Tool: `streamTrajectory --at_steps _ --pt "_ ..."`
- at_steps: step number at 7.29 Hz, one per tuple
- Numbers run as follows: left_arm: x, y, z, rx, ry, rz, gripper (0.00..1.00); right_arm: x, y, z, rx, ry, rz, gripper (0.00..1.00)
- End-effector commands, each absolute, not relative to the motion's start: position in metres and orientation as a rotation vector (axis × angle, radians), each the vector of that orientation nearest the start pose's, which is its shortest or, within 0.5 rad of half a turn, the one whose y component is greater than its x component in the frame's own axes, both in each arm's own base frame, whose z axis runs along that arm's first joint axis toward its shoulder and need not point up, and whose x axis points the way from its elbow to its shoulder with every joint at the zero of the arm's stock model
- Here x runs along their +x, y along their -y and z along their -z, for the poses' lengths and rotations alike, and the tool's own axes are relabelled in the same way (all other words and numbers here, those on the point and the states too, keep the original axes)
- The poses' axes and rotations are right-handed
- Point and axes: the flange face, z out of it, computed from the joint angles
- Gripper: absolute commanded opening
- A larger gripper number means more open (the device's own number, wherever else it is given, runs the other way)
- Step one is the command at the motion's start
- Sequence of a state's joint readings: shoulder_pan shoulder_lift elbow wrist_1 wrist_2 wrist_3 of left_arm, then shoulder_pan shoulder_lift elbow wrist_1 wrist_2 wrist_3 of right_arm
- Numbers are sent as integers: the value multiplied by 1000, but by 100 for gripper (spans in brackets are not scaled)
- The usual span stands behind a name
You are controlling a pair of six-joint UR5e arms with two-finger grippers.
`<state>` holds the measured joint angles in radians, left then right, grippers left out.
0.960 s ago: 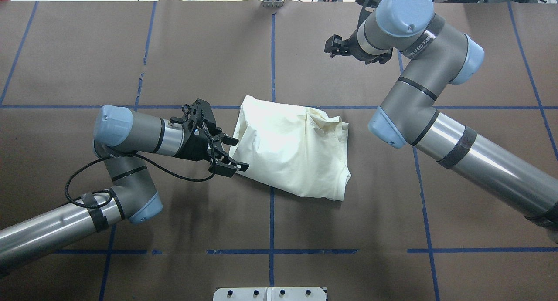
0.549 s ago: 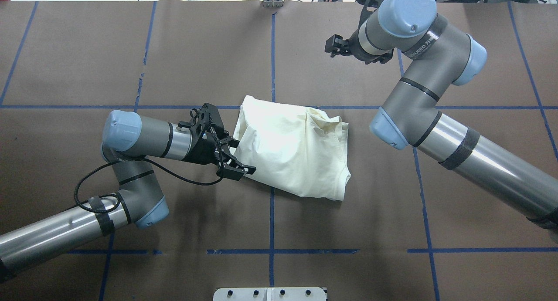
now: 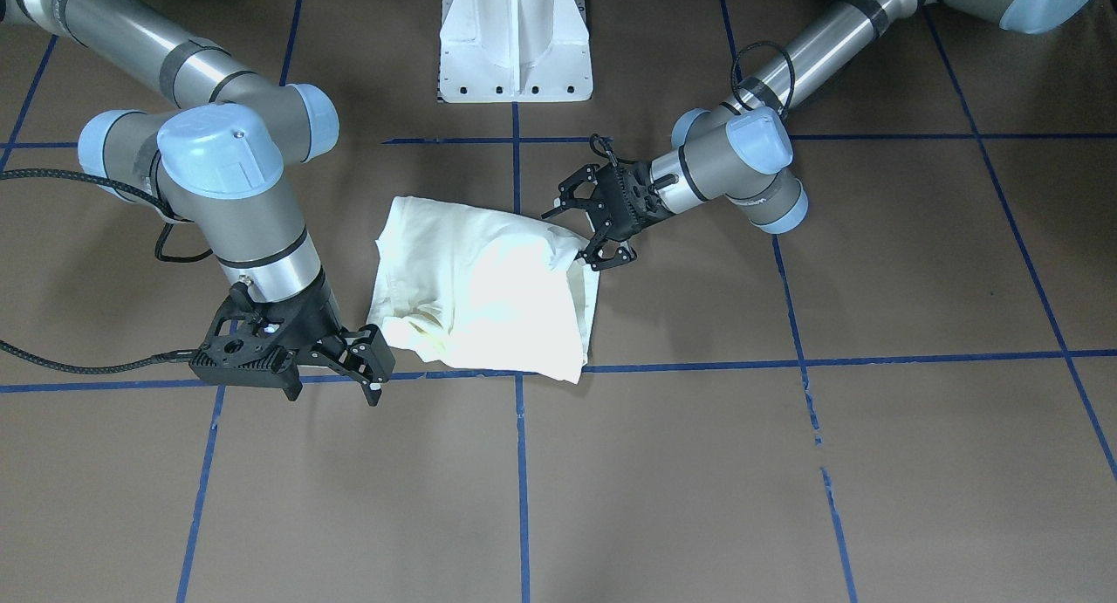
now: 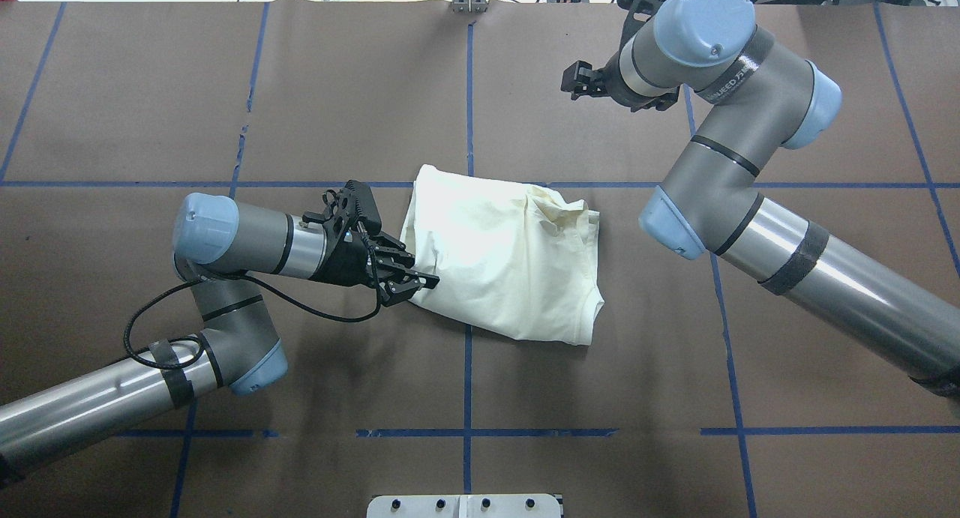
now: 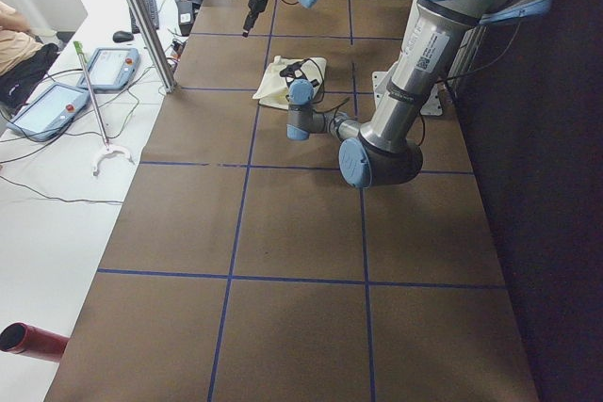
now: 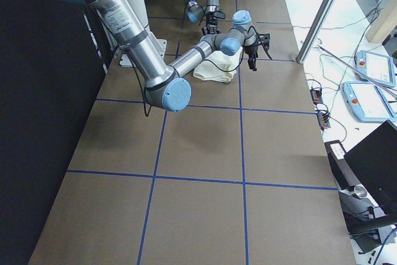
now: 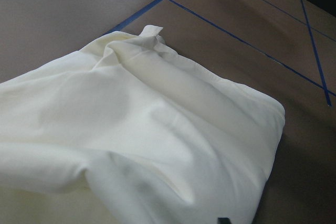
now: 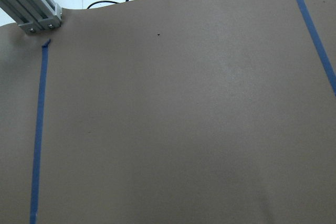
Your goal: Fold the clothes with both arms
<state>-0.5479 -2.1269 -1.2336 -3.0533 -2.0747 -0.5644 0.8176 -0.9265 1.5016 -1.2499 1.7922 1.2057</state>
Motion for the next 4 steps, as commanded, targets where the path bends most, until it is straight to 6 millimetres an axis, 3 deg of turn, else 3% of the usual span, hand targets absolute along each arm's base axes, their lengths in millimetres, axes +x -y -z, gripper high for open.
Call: streamTrajectory --at_steps 1,2,3,4 --pt "531 414 -349 923 -1501 -776 0 -411 602 -276 326 857 -322 100" --pt "535 407 -349 888 -1528 -754 0 -411 602 -277 325 855 -322 100" --pt "532 404 -348 837 -1569 -702 55 -409 599 -279 325 855 -322 100" --pt "526 401 -357 826 -1571 -699 97 -407 597 -278 329 860 -321 100"
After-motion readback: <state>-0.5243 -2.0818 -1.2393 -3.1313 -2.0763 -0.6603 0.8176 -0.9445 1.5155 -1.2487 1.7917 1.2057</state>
